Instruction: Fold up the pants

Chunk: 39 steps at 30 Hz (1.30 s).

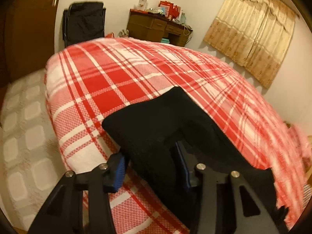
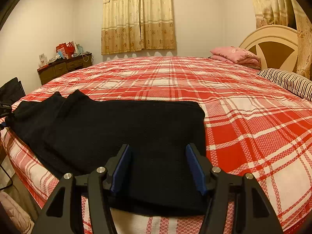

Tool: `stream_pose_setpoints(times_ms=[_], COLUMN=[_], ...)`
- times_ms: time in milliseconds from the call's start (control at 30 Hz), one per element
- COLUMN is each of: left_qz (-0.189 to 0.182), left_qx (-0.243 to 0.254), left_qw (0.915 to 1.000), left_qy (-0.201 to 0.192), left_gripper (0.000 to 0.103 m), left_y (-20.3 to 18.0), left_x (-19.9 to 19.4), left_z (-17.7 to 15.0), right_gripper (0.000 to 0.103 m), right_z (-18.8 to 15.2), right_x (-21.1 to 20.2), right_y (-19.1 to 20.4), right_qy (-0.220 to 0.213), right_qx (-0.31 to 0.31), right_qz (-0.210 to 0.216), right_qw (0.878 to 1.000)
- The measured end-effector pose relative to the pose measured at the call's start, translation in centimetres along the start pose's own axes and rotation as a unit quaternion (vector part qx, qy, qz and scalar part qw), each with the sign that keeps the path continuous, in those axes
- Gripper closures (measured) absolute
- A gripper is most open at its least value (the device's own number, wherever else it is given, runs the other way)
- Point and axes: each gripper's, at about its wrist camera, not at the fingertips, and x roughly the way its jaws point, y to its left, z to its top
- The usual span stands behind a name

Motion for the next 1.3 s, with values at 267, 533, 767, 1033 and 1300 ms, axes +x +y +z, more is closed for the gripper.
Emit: stream_pose_setpoints(times_ms=[267,533,767,1033,1300], left_qz=[-0.017,-0.138,-0.159,-0.168,-0.28], left_qx=[0.055,-0.088,-0.11,-0.008,0.193], left_qw=[0.9982,0.9863,0.981,0.9853,0.9333], left_qy=[-0.015,0.018,0.018,-0.029,-0.115], left_gripper=[0.058,0.083,0.087,0.089,0.089], left_y=[-1.2,4.0,4.8,0.6,-8.4], left_x=[0.8,1.3,1.2,-2.1,-10.7], left_z=[-0.7,0.6,0.3,1.8,0.2], right_gripper=[0.041,0.041,0.041,0.041,0.041], right_z=[0.0,0.0,0.1,0.1,0.3], right_x=[0.0,0.0,0.1,0.1,0.1], right_y=[0.0,0.0,0.0,-0.1,-1.1], right_qy=[0.0,0.001,0.002,0.006,0.009], right_qx=[0.0,0.0,0.0,0.008,0.033], right_qz=[0.0,0.001,0.002,0.008,0.026], right_qw=[1.0,1.0,1.0,1.0,0.999])
